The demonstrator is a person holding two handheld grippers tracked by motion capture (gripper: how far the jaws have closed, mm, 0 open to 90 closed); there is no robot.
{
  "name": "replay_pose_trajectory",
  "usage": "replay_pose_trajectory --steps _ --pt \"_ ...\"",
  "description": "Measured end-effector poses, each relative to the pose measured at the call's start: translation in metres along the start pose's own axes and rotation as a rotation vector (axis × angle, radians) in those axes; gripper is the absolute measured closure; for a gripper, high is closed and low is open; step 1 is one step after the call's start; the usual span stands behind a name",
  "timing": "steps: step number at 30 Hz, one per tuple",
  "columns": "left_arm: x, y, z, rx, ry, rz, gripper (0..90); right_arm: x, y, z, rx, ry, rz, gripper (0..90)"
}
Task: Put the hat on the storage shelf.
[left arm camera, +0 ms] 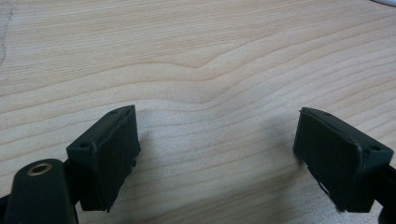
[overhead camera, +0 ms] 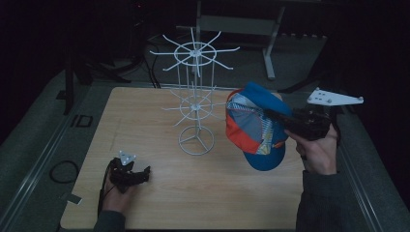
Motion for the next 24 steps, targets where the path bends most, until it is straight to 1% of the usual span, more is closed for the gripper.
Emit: replay_pose_trajectory --steps 6,11,24 --pt "0.0 0.0 0.0 0.0 0.0 0.0 14.6 0.004 0.0 -0.006 0.004 -0.018 -0.003 87.4" --pt "0.0 0.0 0.0 0.0 0.0 0.0 14.6 0.008 -0.001 -0.012 -0.006 -0.043 -0.018 87.6" --pt "0.0 0.0 0.0 0.0 0.0 0.0 14.6 0.013 -0.004 -0.022 -0.015 -0.075 -0.029 87.8"
Point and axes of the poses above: each handheld gripper's, and its own axes: x roughly backward along the jaws, z roughly out of its underside, y roughly to its left, the point moved 8 cm from there along -x, roughly forward along the jaws, and after that the axes turned 9 degrees about z, right-handed, at the moved point
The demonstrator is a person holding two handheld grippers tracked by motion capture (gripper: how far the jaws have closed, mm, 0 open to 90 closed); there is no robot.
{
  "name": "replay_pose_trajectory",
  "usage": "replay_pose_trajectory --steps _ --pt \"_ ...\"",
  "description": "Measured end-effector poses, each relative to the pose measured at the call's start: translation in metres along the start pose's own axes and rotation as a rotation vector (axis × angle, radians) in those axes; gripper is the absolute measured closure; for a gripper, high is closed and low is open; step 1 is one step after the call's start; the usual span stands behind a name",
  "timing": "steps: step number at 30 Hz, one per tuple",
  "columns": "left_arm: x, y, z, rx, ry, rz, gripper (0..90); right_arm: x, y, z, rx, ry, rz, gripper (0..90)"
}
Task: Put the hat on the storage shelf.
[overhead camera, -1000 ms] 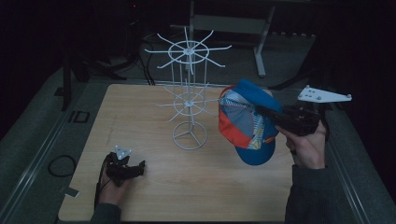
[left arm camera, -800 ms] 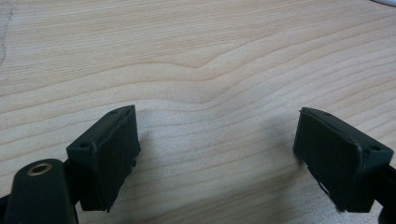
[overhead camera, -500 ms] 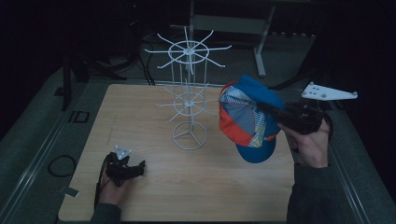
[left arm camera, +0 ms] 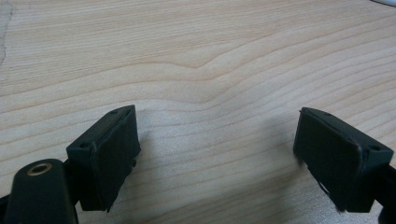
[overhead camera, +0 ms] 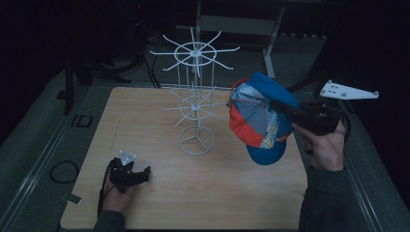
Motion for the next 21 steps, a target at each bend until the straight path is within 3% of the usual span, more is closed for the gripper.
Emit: replay_pose_trajectory --steps 21 --pt "0.0 0.0 0.0 0.0 0.0 0.0 14.6 0.008 0.003 -0.025 -0.018 -0.081 -0.031 87.8"
Point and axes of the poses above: each handheld gripper's, and its own axes: x roughly backward along the jaws, z roughly out of its underside, y roughly to its left, the point moved 8 cm from there along -x, roughly forward along the jaws, and after that the axes turned 9 degrees about z, right-handed, at the moved point
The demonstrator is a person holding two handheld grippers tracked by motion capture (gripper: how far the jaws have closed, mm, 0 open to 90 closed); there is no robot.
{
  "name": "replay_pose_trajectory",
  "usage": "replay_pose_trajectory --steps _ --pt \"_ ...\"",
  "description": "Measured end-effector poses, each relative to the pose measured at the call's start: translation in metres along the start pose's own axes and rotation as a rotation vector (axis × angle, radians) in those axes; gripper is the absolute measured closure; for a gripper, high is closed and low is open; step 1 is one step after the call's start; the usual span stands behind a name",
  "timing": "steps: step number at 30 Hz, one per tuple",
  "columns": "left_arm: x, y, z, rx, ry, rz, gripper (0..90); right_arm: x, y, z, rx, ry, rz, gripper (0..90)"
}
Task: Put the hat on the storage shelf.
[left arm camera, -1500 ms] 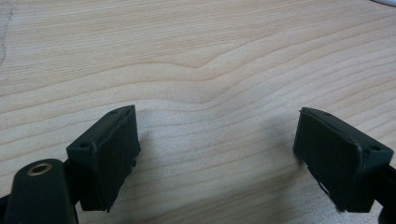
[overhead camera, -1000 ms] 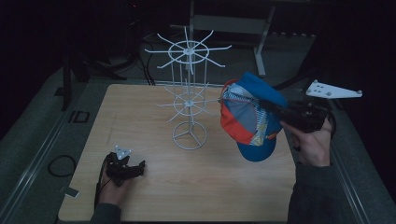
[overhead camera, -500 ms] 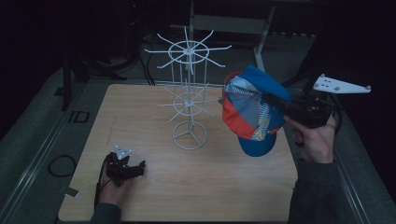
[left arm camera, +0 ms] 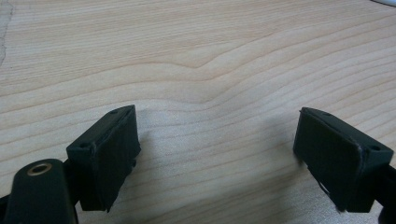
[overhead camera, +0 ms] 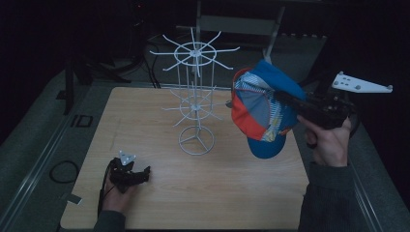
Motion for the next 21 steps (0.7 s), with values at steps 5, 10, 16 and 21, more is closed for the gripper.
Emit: replay_pose_trajectory --steps 5,10,16,21 --pt "0.0 0.0 0.0 0.0 0.0 0.0 14.7 -0.001 0.002 -0.003 0.0 -0.008 -0.005 87.8" --pt "0.0 0.0 0.0 0.0 0.0 0.0 14.6 0.0 0.002 -0.008 -0.007 -0.03 -0.005 87.8" --pt "0.0 0.0 0.0 0.0 0.0 0.0 14.6 0.003 0.003 -0.014 -0.013 -0.055 -0.01 87.8" --pt "0.0 0.0 0.0 0.0 0.0 0.0 14.6 0.004 0.004 -0.019 -0.022 -0.076 -0.02 87.8"
Point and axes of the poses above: each handheld gripper's, and its own axes: x roughly backward along the jaws, z roughly out of its underside, y roughly to its left, the point moved 8 cm from there along -x, roughly forward along the jaws, and after that the axes turned 9 degrees about z, right-handed, at the moved point
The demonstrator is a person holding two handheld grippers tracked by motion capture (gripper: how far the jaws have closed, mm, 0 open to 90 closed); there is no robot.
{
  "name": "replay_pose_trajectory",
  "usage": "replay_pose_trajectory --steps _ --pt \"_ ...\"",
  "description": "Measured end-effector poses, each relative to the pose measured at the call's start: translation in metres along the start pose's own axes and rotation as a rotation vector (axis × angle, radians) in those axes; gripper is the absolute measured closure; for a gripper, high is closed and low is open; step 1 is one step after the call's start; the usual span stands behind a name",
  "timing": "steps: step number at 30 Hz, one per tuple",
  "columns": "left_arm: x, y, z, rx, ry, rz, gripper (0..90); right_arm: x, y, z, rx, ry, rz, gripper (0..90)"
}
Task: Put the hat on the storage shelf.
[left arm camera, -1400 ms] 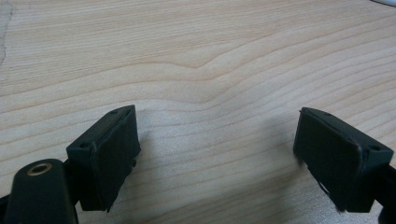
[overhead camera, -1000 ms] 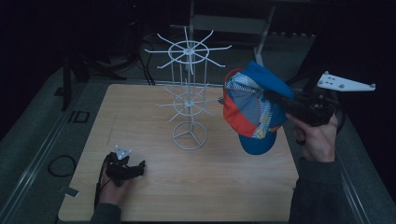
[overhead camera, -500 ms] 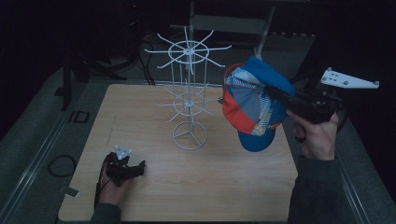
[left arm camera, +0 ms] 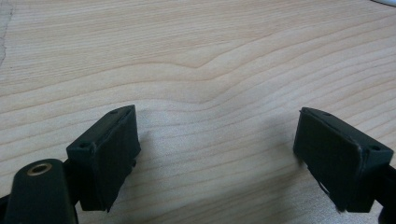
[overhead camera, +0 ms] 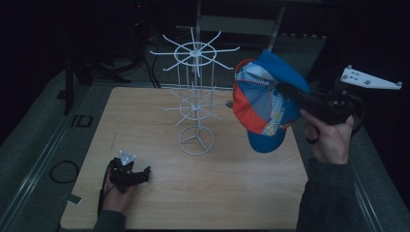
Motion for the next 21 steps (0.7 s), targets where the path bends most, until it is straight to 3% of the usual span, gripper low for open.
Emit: replay_pose_trajectory --steps 8,13,21 --pt "0.0 0.0 0.0 0.001 -0.001 0.0 14.6 -0.002 0.008 -0.009 0.002 -0.023 -0.026 87.8" --pt "0.0 0.0 0.0 0.001 -0.001 0.0 14.6 -0.014 0.014 -0.005 0.013 0.011 -0.04 87.8" --pt "0.0 0.0 0.0 -0.001 0.001 0.001 14.6 -0.034 0.014 0.018 0.003 0.091 -0.049 87.6"
Point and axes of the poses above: each handheld gripper's, and its own axes: x roughly backward along the jaws, z roughly out of its underside, y roughly to its left, the point moved 8 cm from there along -x, roughly forward along the jaws, and after that the axes turned 9 degrees about z, right-handed, at the moved point
